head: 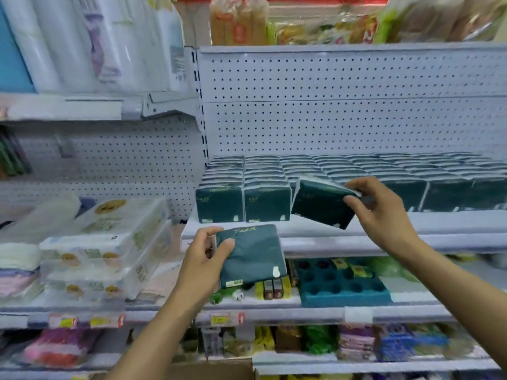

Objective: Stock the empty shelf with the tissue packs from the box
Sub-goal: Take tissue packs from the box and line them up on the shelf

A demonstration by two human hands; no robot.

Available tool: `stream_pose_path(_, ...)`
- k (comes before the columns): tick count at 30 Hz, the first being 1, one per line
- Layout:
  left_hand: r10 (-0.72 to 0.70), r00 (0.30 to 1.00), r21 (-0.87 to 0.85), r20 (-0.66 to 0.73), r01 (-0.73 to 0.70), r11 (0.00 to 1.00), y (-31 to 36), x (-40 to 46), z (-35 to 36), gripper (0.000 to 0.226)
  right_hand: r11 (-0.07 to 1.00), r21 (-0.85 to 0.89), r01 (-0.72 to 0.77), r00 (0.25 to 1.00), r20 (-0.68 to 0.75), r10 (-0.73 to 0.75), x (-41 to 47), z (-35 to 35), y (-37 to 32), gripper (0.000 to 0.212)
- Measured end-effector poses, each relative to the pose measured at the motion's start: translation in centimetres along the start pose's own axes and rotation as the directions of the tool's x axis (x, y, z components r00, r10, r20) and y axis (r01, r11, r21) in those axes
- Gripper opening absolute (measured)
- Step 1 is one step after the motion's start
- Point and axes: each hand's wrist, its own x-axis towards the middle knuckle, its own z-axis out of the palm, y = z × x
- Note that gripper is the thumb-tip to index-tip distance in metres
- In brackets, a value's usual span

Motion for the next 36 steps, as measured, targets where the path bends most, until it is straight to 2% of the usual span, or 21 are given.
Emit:
stream_pose_path(4,-0.013,1.000,-0.025,-0.020,0.012,1.000,1.0,1.9,3.2,0.019,0.997,-0.050,-0.054,0.996,0.067,0.057,3.1,-0.2,3.3,0.015)
stream_pose_path(10,-0.023,0.999,-0.014,-0.039,0.023,1.000,0.9,4.3,5.9,0.020,0.988,-0.151,0.038,0.979,0.201,-0.007,5.9,2.1,6.5,0.018)
stream_pose_path(16,-0.049,0.997,-0.043,-0.061,0.046,0.998,1.1,5.4,7.4,0.022,0.945,-0.264,0.194,0.974,0.170,-0.153,6.6,4.0,8.1,0.025)
stream_pose_path(20,-0.053,0.998,-0.047,-0.030,0.052,0.998,1.4,6.0,7.6,0.024,0.881,-0.393,0.264,0.964,0.134,-0.229,7.6,4.5,9.0,0.030)
stream_pose_path(23,-0.035,0.999,-0.024,0.014,0.035,0.999,1.7,6.4,7.9,0.024,0.843,-0.419,0.338,0.938,0.081,-0.336,7.8,4.3,8.9,0.032)
stream_pose_path(25,-0.001,0.998,-0.025,0.067,0.003,1.000,2.2,6.6,8.5,0.025,0.879,-0.301,0.369,0.927,0.046,-0.373,7.6,3.6,7.8,0.035)
stream_pose_path(26,0.020,0.994,-0.020,0.104,-0.018,1.000,2.4,6.7,8.9,0.025,0.923,-0.173,0.343,0.939,0.090,-0.331,7.3,3.1,7.0,0.038)
stream_pose_path(27,0.048,0.988,-0.012,0.146,-0.046,0.999,2.8,6.8,9.5,0.025,0.959,-0.025,0.281,0.943,0.190,-0.272,6.9,2.5,6.1,0.041)
stream_pose_path(29,0.101,0.969,-0.006,0.226,-0.102,0.995,3.6,6.8,11.1,0.025,0.976,0.183,0.118,0.879,0.437,-0.188,6.4,1.6,4.9,0.046)
stream_pose_path(30,0.124,0.959,-0.015,0.253,-0.124,0.992,4.0,6.8,12.0,0.026,0.974,0.215,0.073,0.843,0.508,-0.175,6.3,1.2,4.7,0.046)
stream_pose_path(32,0.164,0.947,0.009,0.276,-0.173,0.985,4.6,7.0,13.9,0.026,0.969,0.243,0.047,0.820,0.545,-0.177,6.5,0.1,5.2,0.038)
stream_pose_path(34,0.206,0.946,0.107,0.249,-0.238,0.965,4.8,7.2,15.6,0.024,0.968,0.251,0.020,0.841,0.519,-0.152,6.6,-1.5,6.2,0.032)
stream_pose_path(36,0.316,0.928,0.270,0.197,-0.362,0.892,4.9,7.9,16.7,0.030,0.969,0.245,-0.017,0.883,0.458,-0.101,6.8,-3.4,7.8,0.033)
